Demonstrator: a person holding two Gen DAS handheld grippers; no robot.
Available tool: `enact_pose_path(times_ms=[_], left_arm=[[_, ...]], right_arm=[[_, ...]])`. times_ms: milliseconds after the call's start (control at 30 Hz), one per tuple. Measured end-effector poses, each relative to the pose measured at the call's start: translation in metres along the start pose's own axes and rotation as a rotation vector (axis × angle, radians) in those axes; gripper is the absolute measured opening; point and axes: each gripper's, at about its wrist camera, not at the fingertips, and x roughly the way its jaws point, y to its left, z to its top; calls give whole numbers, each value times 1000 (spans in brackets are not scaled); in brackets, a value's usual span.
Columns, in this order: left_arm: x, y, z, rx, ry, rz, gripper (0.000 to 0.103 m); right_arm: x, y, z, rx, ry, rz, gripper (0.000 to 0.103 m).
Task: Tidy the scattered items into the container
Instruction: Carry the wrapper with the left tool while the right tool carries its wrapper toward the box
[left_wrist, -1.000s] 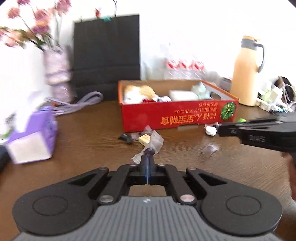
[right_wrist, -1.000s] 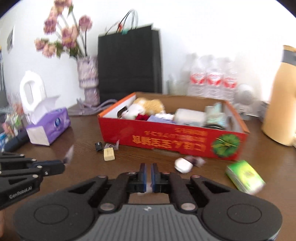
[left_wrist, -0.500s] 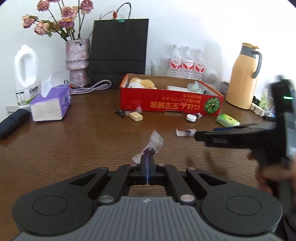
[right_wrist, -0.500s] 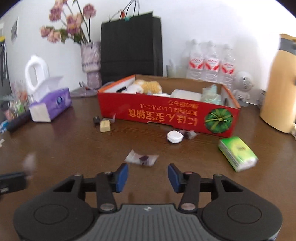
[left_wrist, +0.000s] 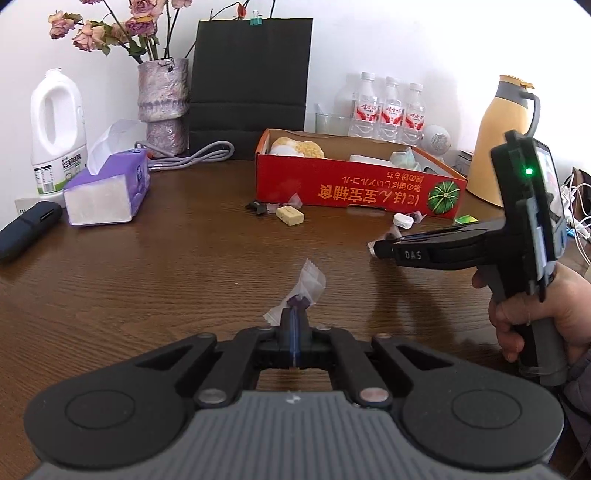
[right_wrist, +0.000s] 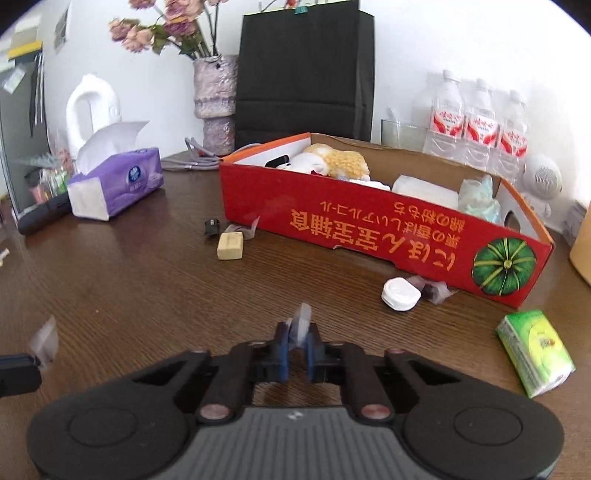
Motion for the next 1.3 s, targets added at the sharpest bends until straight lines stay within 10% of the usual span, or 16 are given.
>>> enact_pose_path(times_ms=[800,1167,1300], left_arm=[[-50,-68,-16,113,-188,3,2],[27,-61,166,96,-343,-75,2],[85,-59,250,66,-238,-119,2]], right_arm=[[-185,25,-112,235,-254,-199,7],[-165,-79,37,165,-458,-236,7],[-138,-126,123,148,-418,-171,7]])
